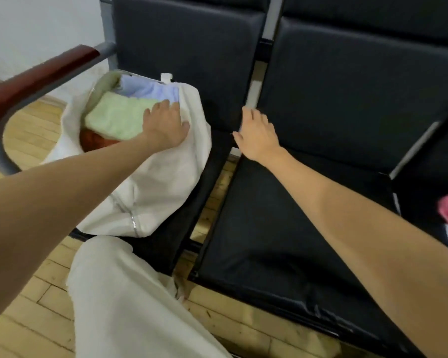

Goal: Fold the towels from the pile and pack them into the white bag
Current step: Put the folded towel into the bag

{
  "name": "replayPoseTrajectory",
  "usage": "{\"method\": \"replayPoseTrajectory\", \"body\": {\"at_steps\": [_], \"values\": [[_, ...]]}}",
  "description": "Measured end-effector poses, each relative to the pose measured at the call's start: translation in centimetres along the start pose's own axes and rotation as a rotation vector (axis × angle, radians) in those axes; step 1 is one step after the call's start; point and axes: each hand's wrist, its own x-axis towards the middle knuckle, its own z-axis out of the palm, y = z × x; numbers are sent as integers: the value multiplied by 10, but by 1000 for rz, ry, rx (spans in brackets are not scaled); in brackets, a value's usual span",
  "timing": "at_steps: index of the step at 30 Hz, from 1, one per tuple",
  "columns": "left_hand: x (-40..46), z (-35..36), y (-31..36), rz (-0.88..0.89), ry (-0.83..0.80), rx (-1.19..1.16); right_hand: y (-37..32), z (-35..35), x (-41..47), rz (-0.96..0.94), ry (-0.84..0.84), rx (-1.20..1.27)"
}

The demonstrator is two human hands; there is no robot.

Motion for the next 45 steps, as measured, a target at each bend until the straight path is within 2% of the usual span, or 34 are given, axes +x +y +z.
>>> {"method": "replayPoseTrajectory", "body": {"at_steps": [4,12,19,22,24,26,30,34,37,40,42,45], "values": [[-24,-4,92,203,-46,-61,86,-26,-56,198,-51,-16],[-80,34,291,630,-247,-51,275,-55,-213,585,-42,-34],[-136,71,443,898,-388,-58,409,-57,-365,972,-24,15],[-162,87,492,978,-449,-85,445,-60,-407,1163,123,63],[-176,100,518,1034,-483,-115,462,-64,-423,1193,237,152],[-186,117,540,1106,-525,-153,476,-64,-430,1158,278,218],[-207,153,576,1101,-674,-201,492,-49,-435,1035,187,223],[-233,175,599,1099,-744,-248,499,-33,-436,1046,174,115],[-251,184,610,1101,-619,-213,504,-28,-435,1074,223,106],[-260,191,616,1073,-496,-219,506,-24,-431,1123,367,222],[-259,194,620,1012,-521,-305,500,-28,-427,1157,516,330],[-246,180,619,867,-605,-568,485,-43,-423,1183,708,436]]}}
